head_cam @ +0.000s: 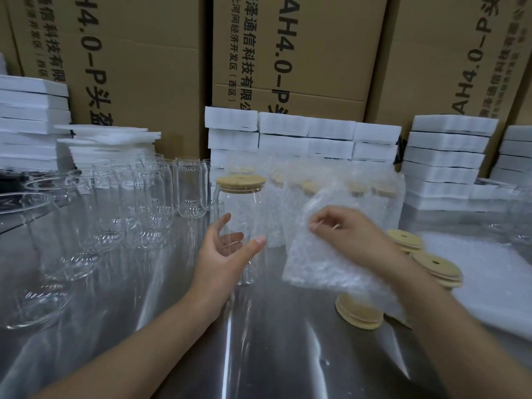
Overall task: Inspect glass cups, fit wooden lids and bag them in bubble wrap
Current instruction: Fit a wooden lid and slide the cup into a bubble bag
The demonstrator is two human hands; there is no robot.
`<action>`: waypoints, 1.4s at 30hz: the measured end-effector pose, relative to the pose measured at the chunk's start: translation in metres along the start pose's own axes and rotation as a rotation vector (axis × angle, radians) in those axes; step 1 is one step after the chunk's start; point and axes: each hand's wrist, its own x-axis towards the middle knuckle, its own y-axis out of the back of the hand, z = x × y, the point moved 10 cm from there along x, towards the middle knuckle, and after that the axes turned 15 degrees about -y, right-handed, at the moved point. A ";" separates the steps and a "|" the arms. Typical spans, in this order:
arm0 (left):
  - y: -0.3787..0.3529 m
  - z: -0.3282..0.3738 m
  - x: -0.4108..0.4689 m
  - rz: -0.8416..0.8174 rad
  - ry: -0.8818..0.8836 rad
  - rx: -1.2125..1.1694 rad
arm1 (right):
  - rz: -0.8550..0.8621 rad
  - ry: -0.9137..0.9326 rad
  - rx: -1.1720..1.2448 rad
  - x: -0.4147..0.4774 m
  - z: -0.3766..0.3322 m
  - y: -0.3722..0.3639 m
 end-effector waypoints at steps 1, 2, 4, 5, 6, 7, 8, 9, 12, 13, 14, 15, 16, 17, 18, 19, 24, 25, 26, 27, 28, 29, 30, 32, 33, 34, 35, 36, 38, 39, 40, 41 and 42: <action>0.002 0.001 0.001 0.007 -0.009 0.002 | -0.058 -0.026 -0.029 0.003 0.007 -0.023; 0.003 0.002 0.003 0.014 -0.021 0.008 | -0.094 -0.050 -0.038 0.005 0.015 -0.041; 0.006 0.004 0.006 0.020 -0.052 0.023 | -0.141 -0.092 -0.021 0.006 0.028 -0.067; 0.007 0.005 0.007 0.020 -0.066 0.031 | -0.172 -0.091 -0.038 0.005 0.031 -0.077; 0.008 0.005 0.007 0.019 -0.076 0.039 | -0.209 -0.079 -0.075 0.003 0.034 -0.086; 0.008 0.005 0.007 0.019 -0.080 0.046 | -0.241 -0.072 -0.098 0.001 0.038 -0.092; 0.008 0.005 0.008 0.020 -0.082 0.049 | -0.258 -0.068 -0.112 -0.001 0.039 -0.094; 0.009 0.006 0.008 0.022 -0.083 0.048 | -0.264 -0.064 -0.116 -0.003 0.039 -0.095; 0.009 0.008 0.008 0.027 -0.088 0.027 | -0.289 -0.061 -0.174 -0.009 0.038 -0.096; 0.009 0.009 0.009 0.030 -0.090 0.020 | -0.293 -0.046 -0.226 -0.012 0.036 -0.098; 0.009 0.010 0.009 0.034 -0.093 0.015 | -0.289 -0.021 -0.289 -0.014 0.035 -0.100; 0.010 0.011 0.008 0.035 -0.094 0.013 | -0.279 0.022 -0.351 -0.016 0.031 -0.102; 0.010 0.012 0.008 0.037 -0.094 0.011 | -0.266 0.070 -0.411 -0.018 0.027 -0.104; 0.010 0.012 0.008 0.039 -0.094 0.006 | -0.251 0.115 -0.451 -0.021 0.022 -0.106; 0.011 0.012 0.009 0.042 -0.093 0.002 | -0.235 0.148 -0.467 -0.023 0.018 -0.107; 0.011 0.012 0.009 0.044 -0.092 0.001 | -0.222 0.165 -0.465 -0.025 0.014 -0.108; 0.011 0.013 0.009 0.047 -0.090 -0.022 | -0.179 0.016 -0.276 -0.019 0.024 -0.096; 0.009 0.013 0.009 0.045 -0.087 -0.039 | -0.172 -0.025 -0.232 -0.016 0.028 -0.093; 0.008 0.015 0.008 0.043 -0.085 -0.056 | -0.167 -0.060 -0.185 -0.014 0.031 -0.091; 0.006 0.016 0.007 0.041 -0.083 -0.077 | -0.169 -0.095 -0.129 -0.012 0.034 -0.089; 0.005 0.018 0.006 0.039 -0.079 -0.102 | -0.177 -0.121 -0.072 -0.010 0.037 -0.088; 0.003 0.019 0.005 0.036 -0.072 -0.133 | -0.183 -0.138 -0.028 -0.009 0.038 -0.088; 0.001 0.019 0.004 0.030 -0.059 -0.168 | -0.188 -0.148 -0.007 -0.009 0.039 -0.089; -0.004 0.019 0.002 0.010 -0.019 -0.228 | -0.201 -0.158 -0.013 -0.009 0.042 -0.093; -0.006 0.019 0.001 -0.001 0.002 -0.249 | -0.204 -0.160 -0.030 -0.009 0.044 -0.096; -0.009 0.018 0.000 -0.013 0.019 -0.263 | -0.199 -0.161 -0.048 -0.009 0.044 -0.097; -0.011 0.017 -0.001 -0.027 0.032 -0.271 | -0.195 -0.166 -0.056 -0.008 0.045 -0.098; -0.013 0.016 -0.002 -0.045 0.042 -0.274 | -0.192 -0.175 -0.050 -0.007 0.045 -0.098; -0.017 0.015 -0.005 -0.083 0.064 -0.279 | -0.191 -0.191 -0.021 -0.006 0.046 -0.098; -0.020 0.014 -0.006 -0.101 0.080 -0.285 | -0.187 -0.194 -0.009 -0.007 0.045 -0.098; -0.022 0.012 -0.007 -0.121 0.099 -0.298 | -0.179 -0.192 -0.006 -0.007 0.045 -0.097; -0.025 0.011 -0.009 -0.146 0.125 -0.319 | -0.171 -0.188 -0.015 -0.008 0.044 -0.096; -0.030 0.010 -0.011 -0.177 0.157 -0.348 | -0.167 -0.186 -0.030 -0.009 0.043 -0.096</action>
